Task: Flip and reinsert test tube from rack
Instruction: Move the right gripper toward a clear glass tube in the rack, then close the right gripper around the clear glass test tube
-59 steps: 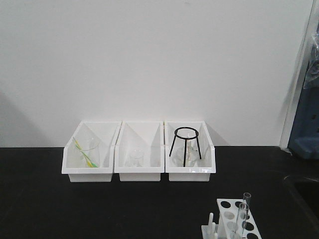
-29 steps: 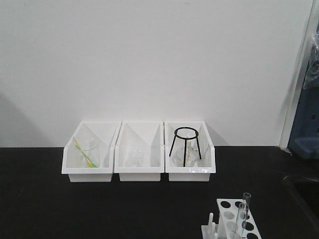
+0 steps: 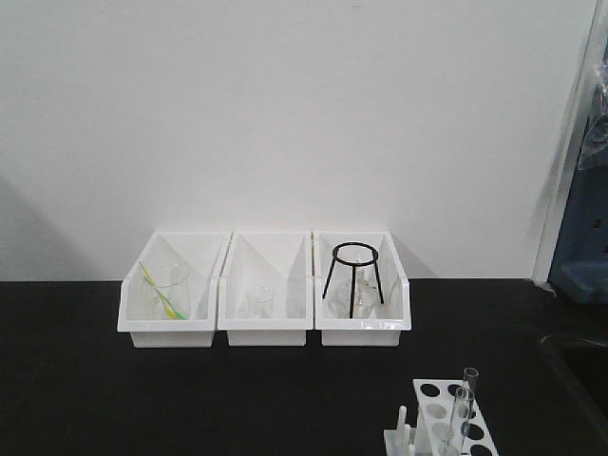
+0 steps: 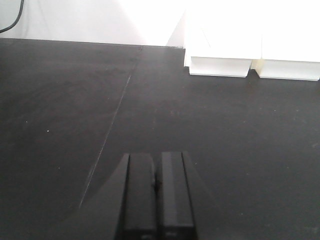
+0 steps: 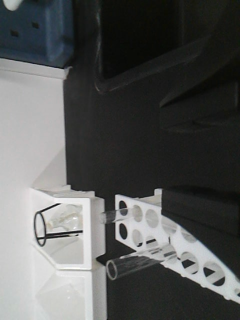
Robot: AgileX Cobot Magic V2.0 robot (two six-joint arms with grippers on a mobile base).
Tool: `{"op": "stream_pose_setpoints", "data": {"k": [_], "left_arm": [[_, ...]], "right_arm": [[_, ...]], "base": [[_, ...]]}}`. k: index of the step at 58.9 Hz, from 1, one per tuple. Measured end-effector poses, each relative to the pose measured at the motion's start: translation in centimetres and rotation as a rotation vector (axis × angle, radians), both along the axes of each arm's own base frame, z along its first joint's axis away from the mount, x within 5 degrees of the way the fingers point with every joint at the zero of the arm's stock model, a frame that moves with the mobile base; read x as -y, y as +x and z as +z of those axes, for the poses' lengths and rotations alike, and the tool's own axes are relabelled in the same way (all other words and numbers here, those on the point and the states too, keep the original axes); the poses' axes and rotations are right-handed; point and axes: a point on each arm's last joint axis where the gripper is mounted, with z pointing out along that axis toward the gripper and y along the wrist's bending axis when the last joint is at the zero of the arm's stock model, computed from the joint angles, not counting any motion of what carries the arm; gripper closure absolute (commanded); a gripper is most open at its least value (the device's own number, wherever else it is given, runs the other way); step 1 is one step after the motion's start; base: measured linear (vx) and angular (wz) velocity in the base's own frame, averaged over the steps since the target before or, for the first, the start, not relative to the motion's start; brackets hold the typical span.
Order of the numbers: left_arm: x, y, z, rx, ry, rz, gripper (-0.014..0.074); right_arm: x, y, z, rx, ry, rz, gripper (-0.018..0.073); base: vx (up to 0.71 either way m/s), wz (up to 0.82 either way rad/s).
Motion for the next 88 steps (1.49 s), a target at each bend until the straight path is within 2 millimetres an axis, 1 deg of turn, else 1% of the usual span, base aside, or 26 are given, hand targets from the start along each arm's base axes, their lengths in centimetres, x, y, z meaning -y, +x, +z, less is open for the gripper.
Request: {"op": "stream_pose_setpoints", "data": {"k": [6,11,15,21,22,28,44,58,68,74,78,88], "left_arm": [[0.0,0.0,0.0,0.0,0.0,0.0,0.0603],[0.0,0.0,0.0,0.0,0.0,0.0,0.0603],[0.0,0.0,0.0,0.0,0.0,0.0,0.0603],[0.0,0.0,0.0,0.0,0.0,0.0,0.0603],[0.0,0.0,0.0,0.0,0.0,0.0,0.0603],[0.0,0.0,0.0,0.0,0.0,0.0,0.0603],[0.0,0.0,0.0,0.0,0.0,0.0,0.0603],[0.0,0.0,0.0,0.0,0.0,0.0,0.0603],[0.0,0.0,0.0,0.0,0.0,0.0,0.0603],[0.0,0.0,0.0,0.0,0.0,0.0,0.0603],[0.0,0.0,0.0,0.0,0.0,0.0,0.0603],[0.0,0.0,0.0,0.0,0.0,0.0,0.0603]], "right_arm": [[-0.3,1.2,-0.4,-0.01,-0.011,0.025,0.0025],[-0.9,2.0,-0.7,0.049,-0.038,0.076,0.001],[-1.6,2.4,-1.3,0.116,-0.066,0.142,0.0012],[-2.7,2.5,-3.1,0.161,-0.069,0.234,0.0012],[-2.8,2.6,-3.6,0.147,-0.071,0.244,0.0012],[-3.4,3.3,-5.3,0.113,-0.067,0.291,0.0012],[-4.8,6.2,-7.5,0.145,-0.008,0.377,0.0012],[-6.2,10.3,-8.2,0.167,0.01,0.443,0.0012],[-6.5,12.2,-8.7,0.155,0.012,0.441,0.0012],[-6.6,12.9,-9.0,0.15,0.014,0.439,0.0038],[-6.6,13.1,-9.1,0.147,0.016,0.432,0.008],[-6.4,13.3,-9.1,0.147,0.023,0.412,0.0223]], "base": [[0.0,0.0],[0.0,0.0],[0.0,0.0],[0.0,0.0],[0.0,0.0],[0.0,0.0],[0.0,0.0],[0.0,0.0],[0.0,0.0],[0.0,0.0],[0.0,0.0],[0.0,0.0]]}}
